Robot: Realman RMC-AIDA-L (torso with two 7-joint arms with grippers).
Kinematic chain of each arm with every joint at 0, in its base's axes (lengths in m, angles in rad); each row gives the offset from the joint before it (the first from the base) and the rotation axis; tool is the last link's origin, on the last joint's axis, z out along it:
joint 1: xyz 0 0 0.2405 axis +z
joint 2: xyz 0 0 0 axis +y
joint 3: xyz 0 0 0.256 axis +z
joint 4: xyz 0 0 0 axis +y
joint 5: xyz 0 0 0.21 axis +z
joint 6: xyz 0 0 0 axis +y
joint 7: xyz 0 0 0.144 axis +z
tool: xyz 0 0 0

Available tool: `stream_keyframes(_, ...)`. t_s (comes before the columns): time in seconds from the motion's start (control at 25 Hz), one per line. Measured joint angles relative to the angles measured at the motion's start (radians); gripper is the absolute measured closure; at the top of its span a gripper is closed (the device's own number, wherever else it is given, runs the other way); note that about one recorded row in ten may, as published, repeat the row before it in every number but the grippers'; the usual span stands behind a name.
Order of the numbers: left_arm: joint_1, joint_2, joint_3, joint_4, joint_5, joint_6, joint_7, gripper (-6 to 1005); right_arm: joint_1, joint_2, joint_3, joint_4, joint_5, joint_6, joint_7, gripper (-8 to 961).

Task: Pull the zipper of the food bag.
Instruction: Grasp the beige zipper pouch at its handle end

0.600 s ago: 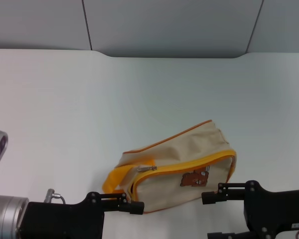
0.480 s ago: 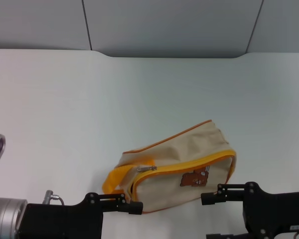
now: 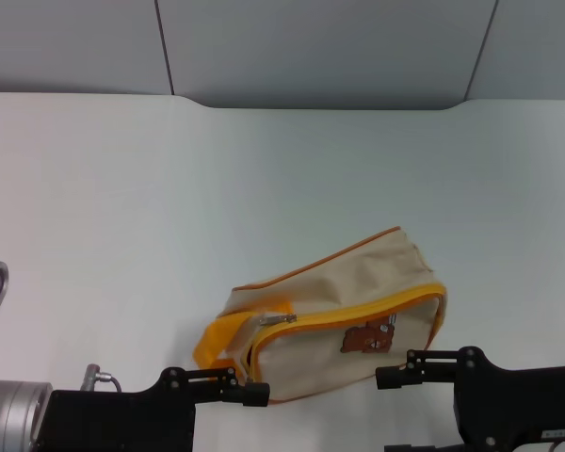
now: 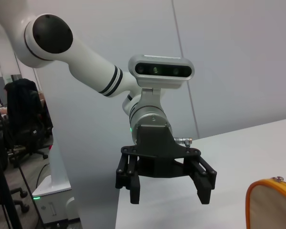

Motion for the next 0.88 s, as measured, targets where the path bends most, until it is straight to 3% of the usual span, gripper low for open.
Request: stream_keyframes(0.88, 0.009, 0.0, -0.014, -0.007, -0.003, -0.008, 0.0, 190, -0.002, 0.0, 0.002, -0.001, 0.006, -0.001, -0.001, 198)
